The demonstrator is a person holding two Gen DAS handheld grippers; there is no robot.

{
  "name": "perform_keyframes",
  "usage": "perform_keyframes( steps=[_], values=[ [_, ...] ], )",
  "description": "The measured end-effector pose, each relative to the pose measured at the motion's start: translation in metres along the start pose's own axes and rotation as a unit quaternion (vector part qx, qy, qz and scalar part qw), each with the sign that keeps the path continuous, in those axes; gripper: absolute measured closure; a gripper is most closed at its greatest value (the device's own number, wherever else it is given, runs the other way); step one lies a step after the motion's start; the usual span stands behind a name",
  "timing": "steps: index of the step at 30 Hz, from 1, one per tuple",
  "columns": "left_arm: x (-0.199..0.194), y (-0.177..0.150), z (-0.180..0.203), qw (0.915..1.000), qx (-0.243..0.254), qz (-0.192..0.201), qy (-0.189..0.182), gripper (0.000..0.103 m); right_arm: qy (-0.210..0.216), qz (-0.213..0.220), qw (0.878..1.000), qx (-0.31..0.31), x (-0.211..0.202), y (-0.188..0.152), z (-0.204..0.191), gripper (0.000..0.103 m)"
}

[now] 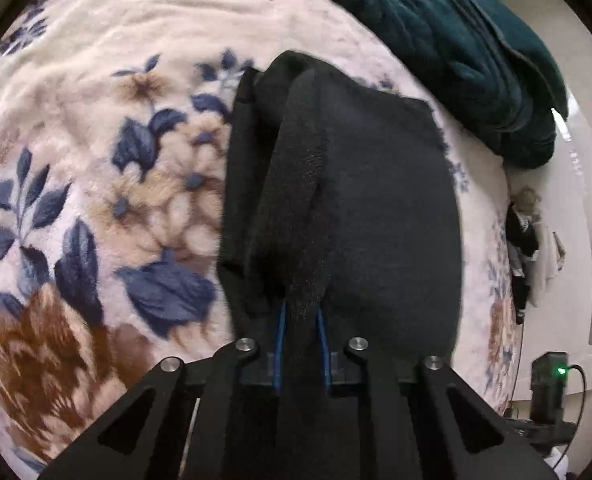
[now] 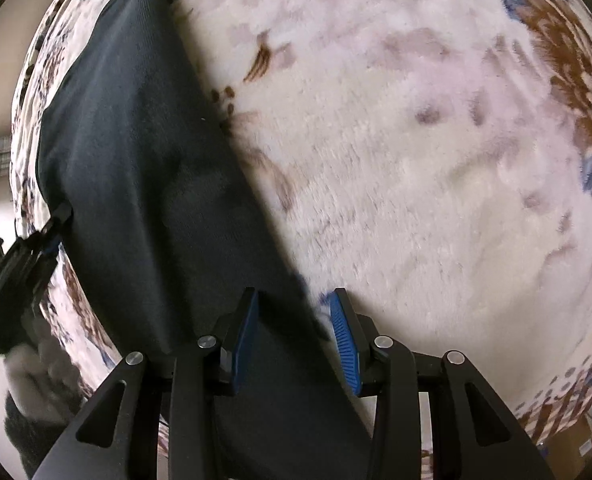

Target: Fold small clothes

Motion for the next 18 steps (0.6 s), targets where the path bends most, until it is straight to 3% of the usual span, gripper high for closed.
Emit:
perform_keyframes(
  steps=[4,8,9,10,11,15,18],
  values=[
    [-0.007,-0.005,-0.005,0.9997,-0.017,-0.002,-0.018,0.088,0.001,-0.010,1.000,-0.009,0.003,-0.007,0.004,0.064],
    [-0.007,-0.010,-0.007,0.9996,-0.023,0.005,-0.015,0.087,0.012,-0.054,0.998,-0.029,0.027,-0.026,0.007,0.058],
    [-0.007,-0.009,-0.008,0.9997,-0.023,0.012,-0.005,0.087,0.014,-0.050,0.998,-0.036,0.029,-0.030,0.008,0.060],
    [-0.005,-0.007,-0.008,0.9997,-0.020,0.012,-0.001,0.088,0.006,-0.039,0.998,-0.042,0.028,-0.032,0.010,0.075],
    [-0.002,-0.005,-0.010,0.9998,-0.018,0.010,0.007,0.088,-0.013,-0.031,0.998,-0.049,0.029,-0.034,0.014,0.083],
    [-0.007,-0.010,-0.001,0.9999,-0.012,-0.001,0.002,0.084,0.001,-0.039,0.998,-0.057,0.027,-0.041,0.013,0.082],
    [-0.020,-0.038,0.011,0.9996,-0.013,-0.018,-0.016,0.067,0.018,-0.056,0.997,-0.047,0.020,-0.050,0.021,0.067]
  ],
)
Point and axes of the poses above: each gripper's, at about its wrist camera, not at the fingertips, and x roughly the way its jaws point, z to its right, y to its top, the point moved 8 cm from there along x, roughly the way its jaws point, and after that the axes turned 6 degrees about -z, right-handed, at the moved point
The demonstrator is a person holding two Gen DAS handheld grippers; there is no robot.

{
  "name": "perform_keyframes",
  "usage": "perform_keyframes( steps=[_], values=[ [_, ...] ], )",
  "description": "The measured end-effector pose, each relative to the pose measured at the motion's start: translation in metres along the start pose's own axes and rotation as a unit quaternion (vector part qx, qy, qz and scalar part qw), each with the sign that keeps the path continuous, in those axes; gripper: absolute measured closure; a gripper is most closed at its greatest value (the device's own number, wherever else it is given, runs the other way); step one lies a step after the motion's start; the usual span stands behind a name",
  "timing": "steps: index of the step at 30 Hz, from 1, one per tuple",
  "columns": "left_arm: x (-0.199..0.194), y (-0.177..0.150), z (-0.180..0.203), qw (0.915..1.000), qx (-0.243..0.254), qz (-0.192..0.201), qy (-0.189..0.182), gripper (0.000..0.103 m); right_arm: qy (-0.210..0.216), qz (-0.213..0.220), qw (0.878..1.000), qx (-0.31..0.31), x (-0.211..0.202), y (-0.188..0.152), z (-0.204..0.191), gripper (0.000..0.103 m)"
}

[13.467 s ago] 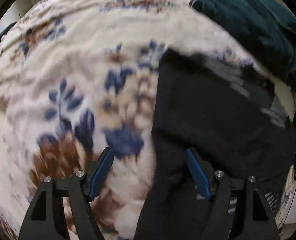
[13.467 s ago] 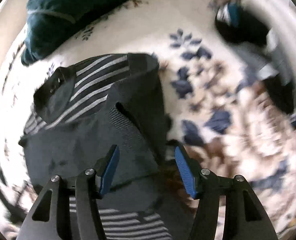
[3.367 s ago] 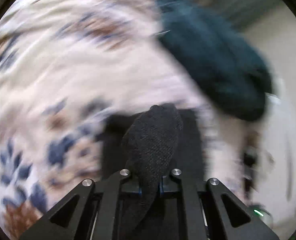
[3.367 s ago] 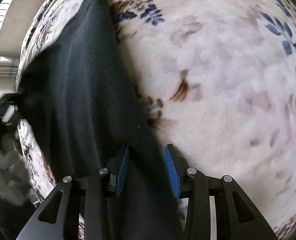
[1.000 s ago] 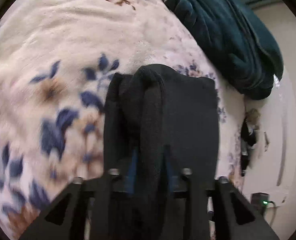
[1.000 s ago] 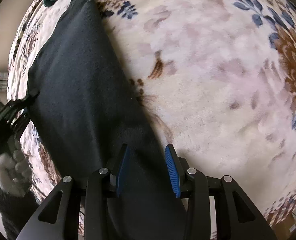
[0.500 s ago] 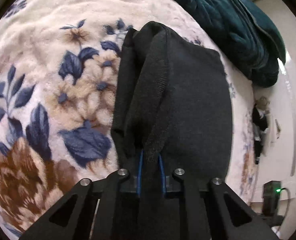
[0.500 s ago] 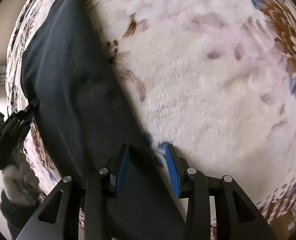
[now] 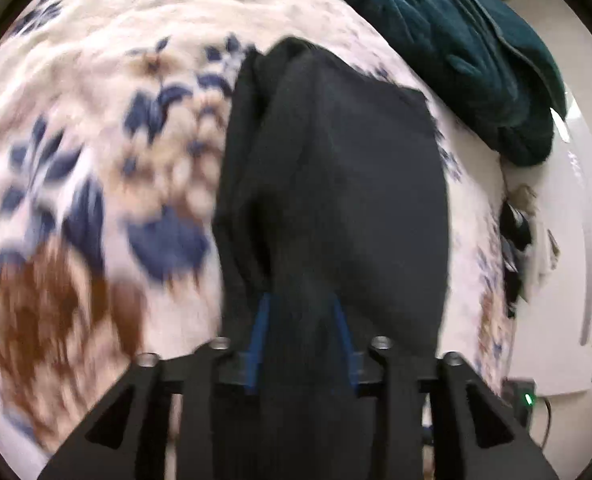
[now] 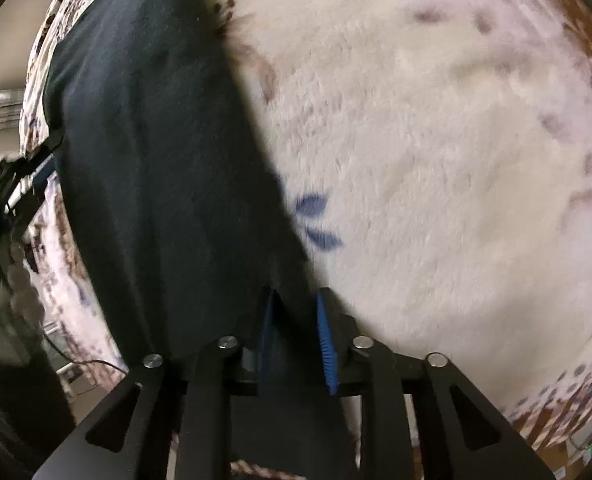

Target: Fold small clothes

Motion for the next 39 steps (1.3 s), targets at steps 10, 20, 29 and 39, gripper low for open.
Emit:
perform_keyframes(
  steps=[10,20,29,39],
  values=[
    [0.008,-0.063,-0.019,0.9978,0.006,0.011,0.064,0.098,-0.004,-0.036,0.999,-0.007,0.019,-0.041,0.001,0.055],
    [-0.016,-0.101,-0.011,0.9978,-0.047,-0.036,-0.030,0.063,0.001,-0.054,0.999,-0.002,0.025,-0.069,-0.008,0.056],
    [0.022,-0.170,-0.011,0.9964,-0.051,-0.061,0.030,0.097,-0.005,-0.102,0.995,-0.018,0.037,-0.117,-0.012,0.055],
    [0.000,-0.186,-0.014,0.9952,-0.083,-0.047,0.022,0.071,-0.016,-0.101,0.994,-0.035,0.071,-0.126,-0.054,0.055]
  ],
)
Point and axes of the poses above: each gripper's, at about its wrist camera, not at the fingertips, and x roughly the way its jaws point, z to its right, y to its top, the point moved 8 cm from there along x, roughly the way its jaws point, and after that the axes turned 6 degrees about -z, right-handed, at the moved point
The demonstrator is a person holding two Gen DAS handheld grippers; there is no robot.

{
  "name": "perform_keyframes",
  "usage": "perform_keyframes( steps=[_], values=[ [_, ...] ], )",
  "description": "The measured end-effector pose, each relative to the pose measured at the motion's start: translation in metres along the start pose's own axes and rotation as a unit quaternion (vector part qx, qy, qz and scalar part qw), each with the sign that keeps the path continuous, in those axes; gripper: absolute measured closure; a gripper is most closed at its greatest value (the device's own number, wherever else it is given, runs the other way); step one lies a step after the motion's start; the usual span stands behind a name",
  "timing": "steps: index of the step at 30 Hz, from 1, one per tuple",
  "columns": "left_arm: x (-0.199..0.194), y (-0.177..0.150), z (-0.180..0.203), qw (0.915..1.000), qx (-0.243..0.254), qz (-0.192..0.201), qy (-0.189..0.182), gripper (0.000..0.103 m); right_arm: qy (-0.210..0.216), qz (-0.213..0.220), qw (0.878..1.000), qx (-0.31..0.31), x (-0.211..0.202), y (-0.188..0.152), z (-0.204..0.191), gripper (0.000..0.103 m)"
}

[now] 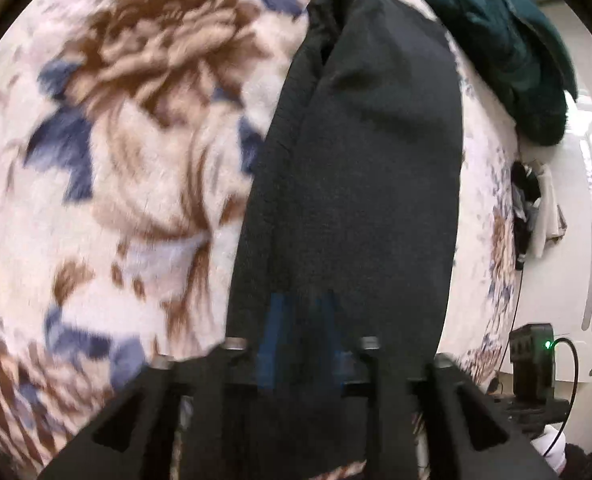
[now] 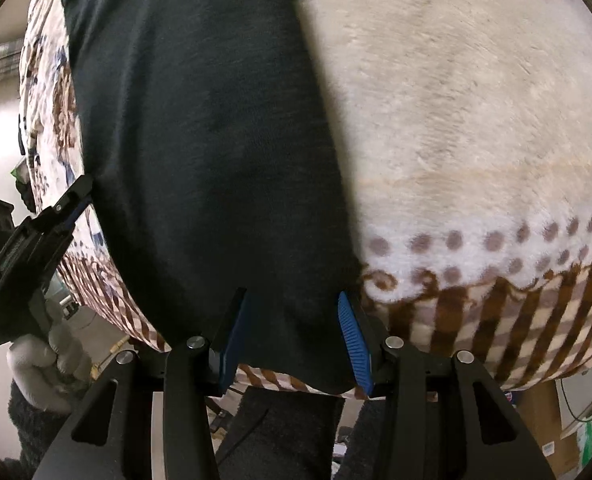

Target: Fold small clothes

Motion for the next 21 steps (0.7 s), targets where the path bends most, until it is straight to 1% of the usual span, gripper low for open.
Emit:
perform_keyframes(
  steps=[1,3,4,5,6,7,8,9,10,12,13,15,16,17,19,21],
  values=[
    [0.001,-0.006,0.001,1.0000,0.000,-0.005,0.001,0.069,0.000,-0.002,1.000,-0.001,0.002,0.000,-0.003,0.055],
    [0.008,-0.021,-0.002,0.9997,-0.004,-0.021,0.012,0.069,0.001,-0.003,1.000,0.001,0.006,0.000,-0.011,0.055],
    [0.013,-0.028,-0.002,0.9994,-0.007,-0.031,0.017,0.069,0.001,-0.005,1.000,0.001,0.003,0.001,-0.001,0.055],
    [0.022,-0.038,-0.004,0.9986,-0.008,-0.046,0.023,0.069,0.000,-0.005,1.000,0.002,0.004,0.001,-0.002,0.055],
    [0.031,-0.046,-0.007,0.9975,-0.010,-0.063,0.031,0.069,0.001,-0.006,1.000,0.001,-0.002,0.001,0.007,0.055],
    [0.035,-0.053,-0.008,0.9969,-0.009,-0.071,0.034,0.073,0.001,-0.007,1.000,0.001,-0.001,0.001,0.006,0.055],
    [0.036,-0.058,-0.007,0.9978,-0.003,-0.055,0.038,0.087,0.000,-0.007,1.000,0.001,-0.002,0.001,0.008,0.055],
    [0.033,-0.060,-0.007,0.9982,0.012,-0.033,0.048,0.097,-0.001,-0.008,1.000,-0.001,-0.002,0.000,0.008,0.055],
    [0.030,-0.062,-0.007,0.9983,0.016,-0.029,0.047,0.097,-0.002,-0.009,1.000,-0.002,-0.008,0.002,0.018,0.055],
    [0.017,-0.061,-0.010,0.9983,0.016,-0.008,0.055,0.098,-0.002,-0.008,1.000,-0.003,-0.008,0.003,0.016,0.055],
    [0.014,-0.061,-0.011,0.9983,0.020,-0.009,0.054,0.097,-0.003,-0.009,1.000,-0.005,-0.006,0.001,0.014,0.055],
    [0.013,-0.062,-0.016,0.9989,0.014,-0.021,0.040,0.097,-0.006,-0.013,1.000,-0.007,-0.002,0.000,0.013,0.055],
    [0.013,-0.063,-0.021,0.9989,0.007,-0.033,0.034,0.093,-0.008,-0.017,1.000,-0.007,0.002,-0.003,0.012,0.055],
    [0.014,-0.066,-0.029,0.9983,-0.002,-0.051,0.028,0.091,-0.010,-0.023,1.000,-0.008,0.006,-0.004,0.012,0.055],
    [0.014,-0.073,-0.037,0.9971,-0.012,-0.073,0.021,0.087,-0.011,-0.035,0.999,-0.009,0.013,-0.008,0.010,0.055],
    [0.017,-0.087,-0.040,0.9960,-0.011,-0.085,0.024,0.087,-0.022,-0.048,0.998,-0.014,0.021,-0.013,0.012,0.055]
  ],
)
Point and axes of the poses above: each gripper's, at about its wrist camera, not at the fingertips, and x roughly the way its jaws point, z to its right, y to its top, the point moved 8 cm from there along x, roughly the way its jaws point, and after that the axes turned 6 degrees about -z, right-handed, at the moved point
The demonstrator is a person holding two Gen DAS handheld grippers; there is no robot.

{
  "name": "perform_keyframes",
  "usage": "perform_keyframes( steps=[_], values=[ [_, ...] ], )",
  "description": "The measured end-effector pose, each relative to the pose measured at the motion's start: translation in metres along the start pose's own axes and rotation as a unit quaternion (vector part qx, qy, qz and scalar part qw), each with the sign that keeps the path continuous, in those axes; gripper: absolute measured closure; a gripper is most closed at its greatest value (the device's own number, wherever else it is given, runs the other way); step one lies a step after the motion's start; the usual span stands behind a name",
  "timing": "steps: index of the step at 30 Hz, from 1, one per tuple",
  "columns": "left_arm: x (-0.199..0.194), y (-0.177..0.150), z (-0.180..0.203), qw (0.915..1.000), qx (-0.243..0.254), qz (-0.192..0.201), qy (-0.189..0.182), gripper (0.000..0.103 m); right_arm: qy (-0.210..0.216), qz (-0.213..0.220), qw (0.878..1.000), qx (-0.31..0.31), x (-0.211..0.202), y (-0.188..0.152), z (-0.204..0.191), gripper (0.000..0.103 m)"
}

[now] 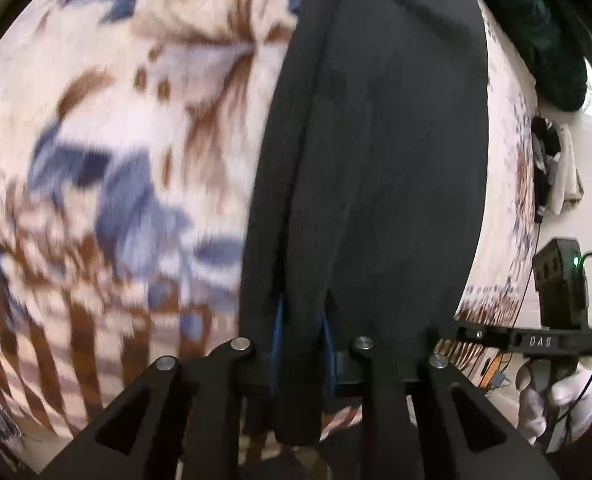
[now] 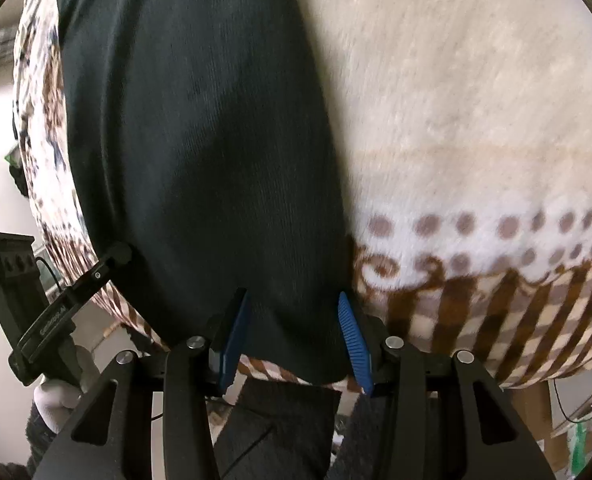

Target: Fold small clothes

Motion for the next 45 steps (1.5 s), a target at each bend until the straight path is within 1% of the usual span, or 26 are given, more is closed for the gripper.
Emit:
perform_keyframes(
  steps=[2,3,5,6,7,8,10,14,17,20,22,23,24,25,26,27,28,29,32,34,36,40,42,43,44,45],
  values=[
    [0.010,-0.014,0.000,0.9998,0.007,-0.015,0.013,0.087,-0.005,-0.009,1.000,0.001,0.009,-0.003,0.001,0.055],
    [0.013,-0.018,0.000,0.9996,0.011,-0.012,0.021,0.088,-0.005,-0.011,1.000,0.003,0.012,-0.004,0.001,0.055],
    [0.010,-0.024,-0.001,0.9983,0.026,0.018,0.050,0.097,-0.003,-0.010,1.000,0.007,0.018,-0.004,0.001,0.055],
    [0.006,-0.025,-0.002,0.9972,0.029,0.032,0.061,0.097,0.001,-0.001,1.000,0.012,0.017,-0.005,0.002,0.058],
    [0.002,-0.025,-0.002,0.9965,0.028,0.040,0.067,0.097,0.009,0.007,1.000,0.020,0.017,-0.005,0.003,0.086],
    [-0.005,-0.026,-0.003,0.9956,0.026,0.050,0.074,0.097,0.021,0.007,0.999,0.024,0.016,-0.007,0.002,0.092],
    [-0.015,-0.026,-0.010,0.9954,0.020,0.063,0.070,0.097,0.013,0.012,1.000,0.012,0.014,-0.009,0.002,0.092],
    [-0.006,-0.034,-0.023,0.9956,0.029,0.043,0.077,0.097,-0.008,0.006,1.000,0.012,0.022,-0.006,0.003,0.092],
    [0.001,-0.030,-0.026,0.9968,0.020,0.032,0.071,0.097,-0.005,-0.001,1.000,0.015,0.023,-0.004,0.003,0.091],
    [0.006,-0.028,-0.025,0.9967,0.030,0.027,0.070,0.097,0.006,0.001,1.000,0.022,0.024,-0.004,0.007,0.091],
    [0.007,-0.028,-0.009,0.9983,0.029,0.019,0.046,0.095,0.005,0.002,1.000,0.011,0.021,-0.002,0.007,0.090],
    [-0.004,-0.025,-0.004,0.9986,0.032,0.024,0.033,0.094,0.008,0.003,1.000,0.001,0.018,-0.003,0.005,0.083],
    [-0.013,-0.025,0.002,0.9986,0.038,0.030,0.019,0.093,0.014,0.005,1.000,-0.005,0.016,-0.004,0.007,0.081],
    [-0.021,-0.025,0.008,0.9983,0.045,0.036,0.011,0.082,0.020,0.007,1.000,-0.010,0.014,-0.006,0.007,0.075],
    [-0.026,-0.025,0.010,0.9978,0.050,0.041,0.012,0.064,0.021,0.009,1.000,-0.012,0.013,-0.008,0.007,0.063],
    [-0.031,-0.025,0.013,0.9973,0.055,0.048,0.007,0.054,0.027,0.013,0.999,-0.017,0.012,-0.010,0.008,0.058],
    [-0.033,-0.026,0.012,0.9968,0.059,0.053,-0.001,0.039,0.032,0.014,0.999,-0.019,0.012,-0.011,0.010,0.056],
    [-0.032,-0.025,0.008,0.9968,0.056,0.057,0.001,0.038,0.034,0.015,0.999,-0.016,0.012,-0.014,0.013,0.056],
    [-0.011,-0.023,-0.007,0.9991,0.029,0.032,0.004,0.038,0.041,0.017,0.999,-0.011,0.011,-0.016,0.018,0.056],
    [0.011,-0.023,-0.015,0.9998,0.015,0.012,-0.006,0.038,0.042,0.017,0.999,-0.010,0.012,-0.017,0.022,0.056],
    [0.017,-0.022,-0.016,0.9998,0.014,0.014,-0.005,0.038,0.044,0.011,0.999,-0.009,0.016,-0.018,0.025,0.056],
    [0.019,-0.025,-0.011,0.9992,0.026,0.028,0.016,0.040,0.042,0.008,0.999,-0.012,0.020,-0.015,0.029,0.056],
    [0.023,-0.030,-0.006,0.9984,0.034,0.031,0.034,0.053,0.032,0.010,0.999,-0.012,0.024,-0.015,0.029,0.056],
    [0.024,-0.031,-0.004,0.9978,0.037,0.032,0.045,0.069,0.023,0.010,1.000,-0.011,0.024,-0.016,0.029,0.056],
    [0.024,-0.033,0.000,0.9977,0.041,0.035,0.042,0.082,0.009,0.015,1.000,-0.014,0.024,-0.017,0.027,0.056],
    [0.025,-0.035,0.003,0.9965,0.047,0.038,0.057,0.083,-0.005,0.018,1.000,-0.017,0.024,-0.018,0.026,0.056]
  ],
)
Point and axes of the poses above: each gripper's, at about its wrist camera, not at the fingertips, and x roughly the way its jaws point, z to its right, y to its top, the point moved 8 cm from there along x, roughly the way its jaws point, and after that the axes turned 6 degrees about -z, right-handed, at the moved point
